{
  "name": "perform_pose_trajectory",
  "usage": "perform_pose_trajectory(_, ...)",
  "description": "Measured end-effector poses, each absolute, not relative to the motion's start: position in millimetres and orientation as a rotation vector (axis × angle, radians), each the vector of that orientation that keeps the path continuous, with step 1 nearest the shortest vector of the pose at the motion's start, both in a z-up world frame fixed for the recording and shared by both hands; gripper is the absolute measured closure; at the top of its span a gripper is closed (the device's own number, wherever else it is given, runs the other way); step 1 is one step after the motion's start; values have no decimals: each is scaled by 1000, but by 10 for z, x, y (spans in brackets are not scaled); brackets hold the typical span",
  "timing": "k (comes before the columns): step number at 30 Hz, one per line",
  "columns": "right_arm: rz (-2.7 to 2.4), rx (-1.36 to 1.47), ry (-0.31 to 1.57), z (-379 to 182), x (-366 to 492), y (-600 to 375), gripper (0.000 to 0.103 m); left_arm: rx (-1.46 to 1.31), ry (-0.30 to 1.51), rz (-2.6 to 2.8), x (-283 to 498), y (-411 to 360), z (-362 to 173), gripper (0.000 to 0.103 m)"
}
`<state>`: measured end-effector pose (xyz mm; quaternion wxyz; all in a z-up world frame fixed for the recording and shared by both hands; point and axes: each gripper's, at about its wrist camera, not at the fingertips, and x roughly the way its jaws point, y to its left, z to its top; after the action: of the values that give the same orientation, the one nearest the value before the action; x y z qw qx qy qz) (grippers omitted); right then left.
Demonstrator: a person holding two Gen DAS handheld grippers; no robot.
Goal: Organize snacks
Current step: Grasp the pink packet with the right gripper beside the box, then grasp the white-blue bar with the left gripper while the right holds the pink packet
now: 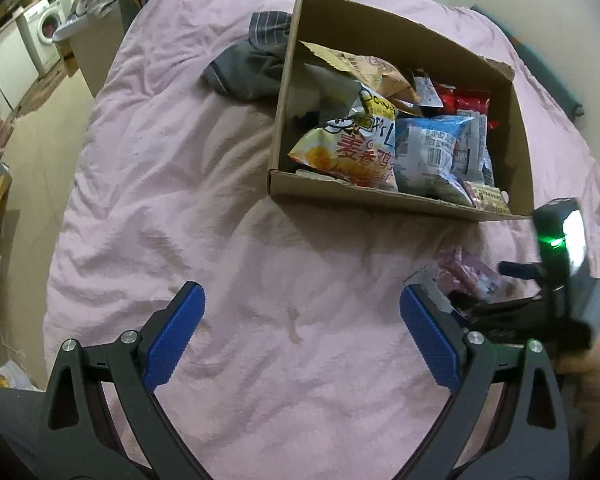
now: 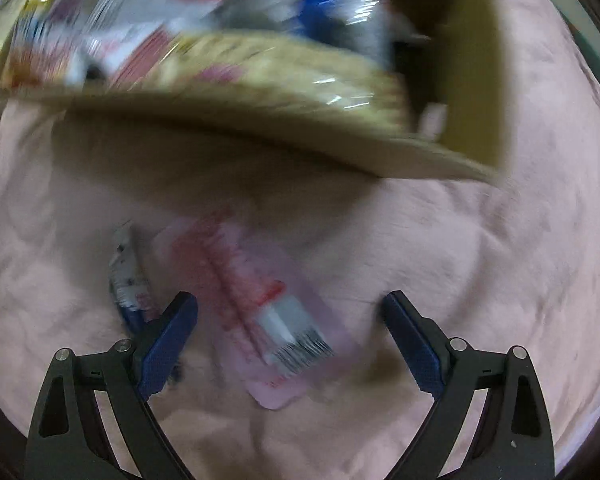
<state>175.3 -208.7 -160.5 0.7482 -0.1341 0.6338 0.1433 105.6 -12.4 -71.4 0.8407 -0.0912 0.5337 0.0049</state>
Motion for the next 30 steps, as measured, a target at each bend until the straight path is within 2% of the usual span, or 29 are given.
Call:
perform_pose_trajectory(5,333,-370,1366,-1640,1769,-1886,7,-210,1132,21,1064,-44,-709,6)
perform_pose_trajectory(6,340,-379,1360,-1642,1766,-1859,9,-217,1135,24,1070,-25,-715,6)
perform_pose_trajectory(7,346,-389,1357,-1646,1763,-1832,14,-228,1140,30,1075,-2,-725,6)
perform_pose_trajectory(8,374,-384,1363,-1646,1749,-1802,25,-236,1144,33,1077,10,-731,6)
perform_pose_trajectory(10,389,-371,1366,-1608,1717,-1784,38,-259,1156,38,1090,40,-748,6)
perform_pose_trajectory(12,411,-364,1366,-1555,1642,-1753,57,-279,1160,39,1101,57,-749,6)
perform_pose_trajectory(13,418,-352,1365,-1526,1610,-1751,59,-288,1161,38,1105,62,-747,6)
perform_pose_trajectory(15,448,-287,1369,-1451,1546,-1747,72,-292,1161,37,1114,60,-747,6)
perform_pose_trajectory(17,471,-238,1370,-1387,1483,-1745,80,-289,1164,36,1121,53,-751,6)
perform_pose_trajectory(26,541,-85,1409,-1332,1304,-1716,94,-283,1189,52,1092,76,-846,6)
perform_pose_trajectory(30,528,25,1366,-1132,1237,-1992,94,-288,1230,50,1074,53,-956,6)
